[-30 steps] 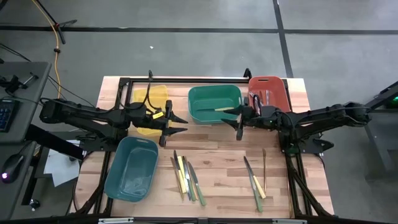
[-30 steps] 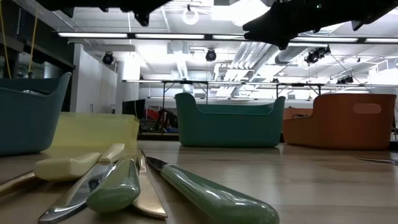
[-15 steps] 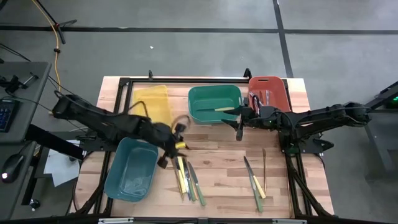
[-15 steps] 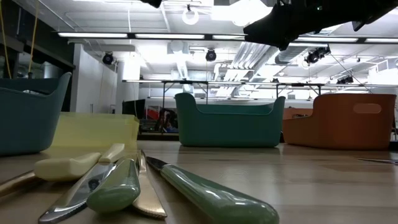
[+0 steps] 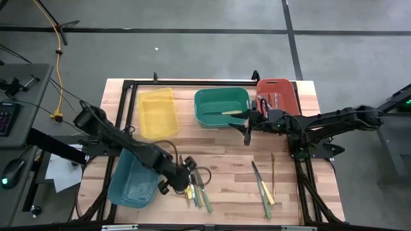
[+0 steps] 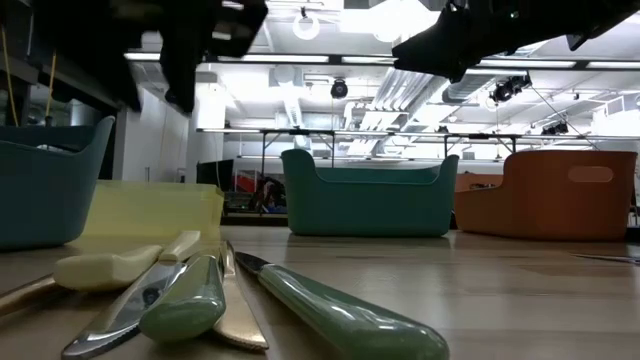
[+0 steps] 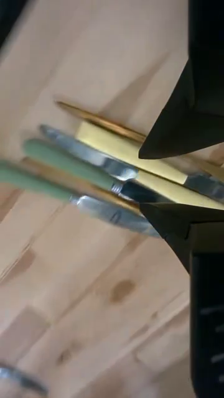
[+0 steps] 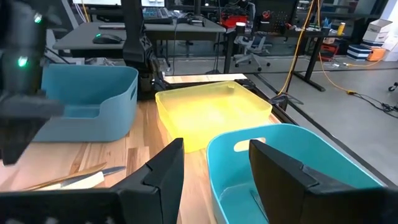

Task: Sort silverware by color (type)
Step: Put the yellow knife into the green bin

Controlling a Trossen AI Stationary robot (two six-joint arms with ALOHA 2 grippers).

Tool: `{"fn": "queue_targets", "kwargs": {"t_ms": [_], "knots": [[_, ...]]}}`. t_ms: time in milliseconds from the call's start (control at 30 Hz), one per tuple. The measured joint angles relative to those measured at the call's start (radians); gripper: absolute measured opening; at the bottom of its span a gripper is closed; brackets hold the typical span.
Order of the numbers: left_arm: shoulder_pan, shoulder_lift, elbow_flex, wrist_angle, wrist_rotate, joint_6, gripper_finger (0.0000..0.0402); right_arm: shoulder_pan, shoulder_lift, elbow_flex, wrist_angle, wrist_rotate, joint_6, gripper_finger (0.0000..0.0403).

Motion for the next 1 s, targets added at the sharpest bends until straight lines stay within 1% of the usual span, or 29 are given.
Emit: {"fn": "queue_targets", "kwargs": {"t_ms": [133,367,600,733,933,1000], "knots": [[-0.032,0.091,0.0,0.02,-0.007,0.077,0.0115,0.0,0.0,0.0,-0.003,0.0,0.0,0.0165],[-0.046,0.208,0.0,0.089,-0.007,0.107,0.0115,0.0,0.0,0.0,-0.009,0.0,0.0,0.0165],[-0.022,0.205,0.0,0.104,-0.017,0.127,0.0115,0.0,0.0,0.0,-0.009,0.0,0.0,0.0165],[-0.013,0.21,-0.001,0.075,0.038,0.139,0.0115,0.0,0.0,0.0,-0.011,0.0,0.003,0.0165],[-0.014,0.223,-0.005,0.064,0.054,0.191,0.0115,0.0,0.0,0.0,-0.026,0.0,0.023,0.0165],[-0.01,0.234,-0.01,0.088,0.063,0.202,0.0115,0.0,0.0,0.0,-0.028,0.0,0.023,0.0165]]}}
